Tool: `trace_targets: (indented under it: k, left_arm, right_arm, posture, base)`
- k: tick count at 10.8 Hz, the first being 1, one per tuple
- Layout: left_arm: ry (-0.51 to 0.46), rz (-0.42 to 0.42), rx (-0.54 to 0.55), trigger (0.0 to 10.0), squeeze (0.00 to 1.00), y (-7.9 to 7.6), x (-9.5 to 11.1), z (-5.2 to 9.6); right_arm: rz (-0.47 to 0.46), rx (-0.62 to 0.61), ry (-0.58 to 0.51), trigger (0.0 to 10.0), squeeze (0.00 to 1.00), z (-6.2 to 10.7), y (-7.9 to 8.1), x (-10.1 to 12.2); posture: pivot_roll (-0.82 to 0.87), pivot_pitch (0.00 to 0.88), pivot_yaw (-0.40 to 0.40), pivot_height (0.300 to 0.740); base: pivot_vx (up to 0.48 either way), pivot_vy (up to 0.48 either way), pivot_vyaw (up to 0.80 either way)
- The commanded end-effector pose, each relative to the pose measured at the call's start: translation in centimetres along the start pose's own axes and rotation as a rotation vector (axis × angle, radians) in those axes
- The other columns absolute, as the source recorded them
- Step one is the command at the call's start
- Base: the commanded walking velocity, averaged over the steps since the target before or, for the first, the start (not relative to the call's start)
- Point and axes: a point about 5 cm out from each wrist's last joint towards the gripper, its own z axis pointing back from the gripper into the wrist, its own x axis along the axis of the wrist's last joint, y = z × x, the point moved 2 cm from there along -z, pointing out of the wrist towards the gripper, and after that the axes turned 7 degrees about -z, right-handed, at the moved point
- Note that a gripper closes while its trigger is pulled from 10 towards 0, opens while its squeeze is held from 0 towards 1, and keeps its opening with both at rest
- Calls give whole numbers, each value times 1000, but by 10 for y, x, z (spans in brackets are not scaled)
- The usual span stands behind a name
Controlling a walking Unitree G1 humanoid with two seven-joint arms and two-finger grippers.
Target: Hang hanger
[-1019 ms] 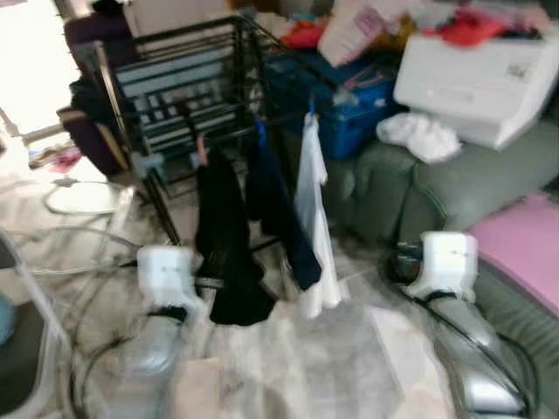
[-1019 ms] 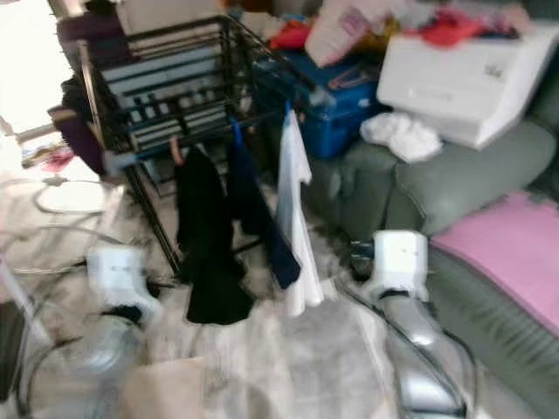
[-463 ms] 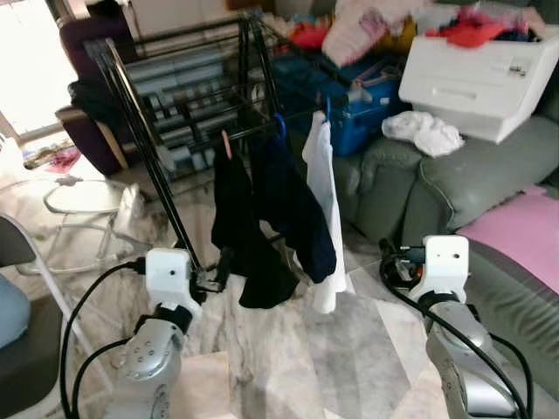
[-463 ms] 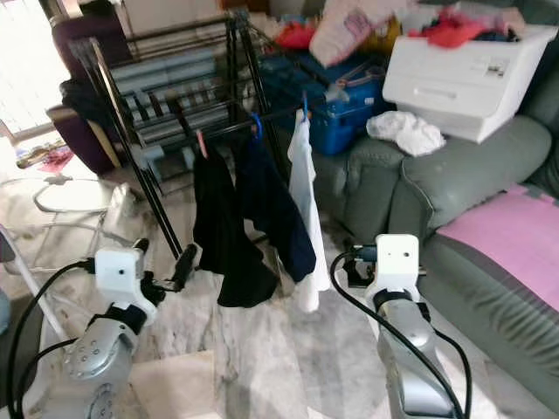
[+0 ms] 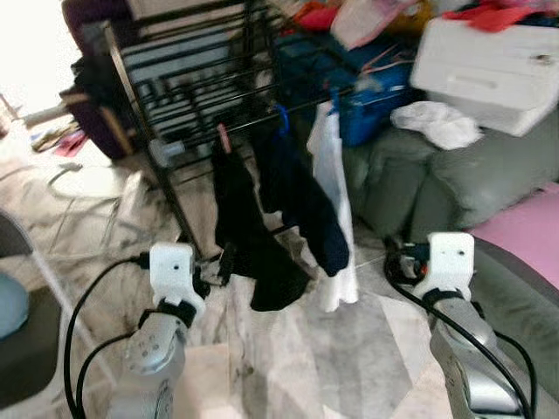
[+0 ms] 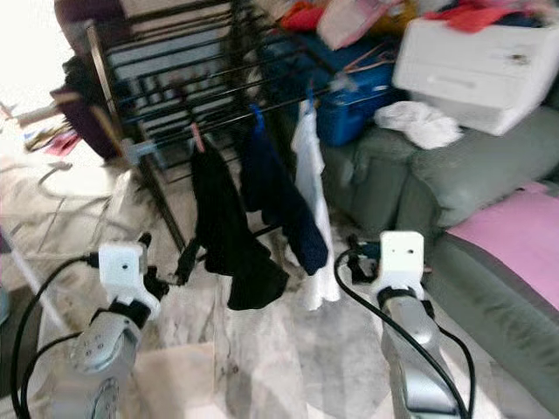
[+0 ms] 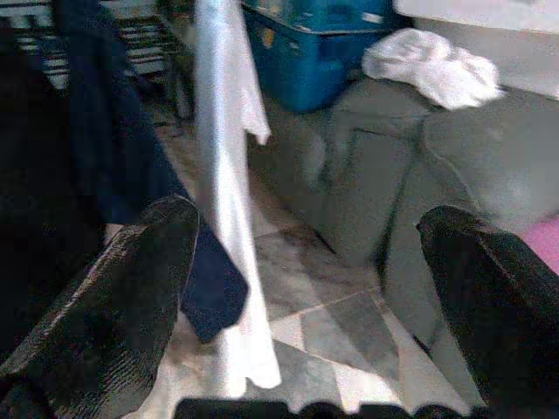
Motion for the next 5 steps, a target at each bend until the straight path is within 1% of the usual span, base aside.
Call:
trace_targets:
  k: [1,2,3,5]
  left_arm:
    - [9,-15,10,10000,0,5,-2,1]
    - [11,-15,7,10000,0,4,-2,1]
    - [13,-15,9,10000,0,4,-3,0]
    - [17,-6,15,10000,0,5,-4,1]
  right_arm:
    - [17,21,-6,10000,0,0,6,2]
    - [19,19,2,10000,0,0,6,0]
    - [8,18,-1,10000,0,-1,6,0]
    - [-3,17,-2,10000,0,-2,5,1]
  posture:
    - [-145,0,96,740]
    - [-142,0,93,740]
    - [-141,0,93,740]
    - [-141,0,91,740]
  base:
    - [0,0,550]
    - [0,0,800]
    - [0,0,575]
    - [0,0,0]
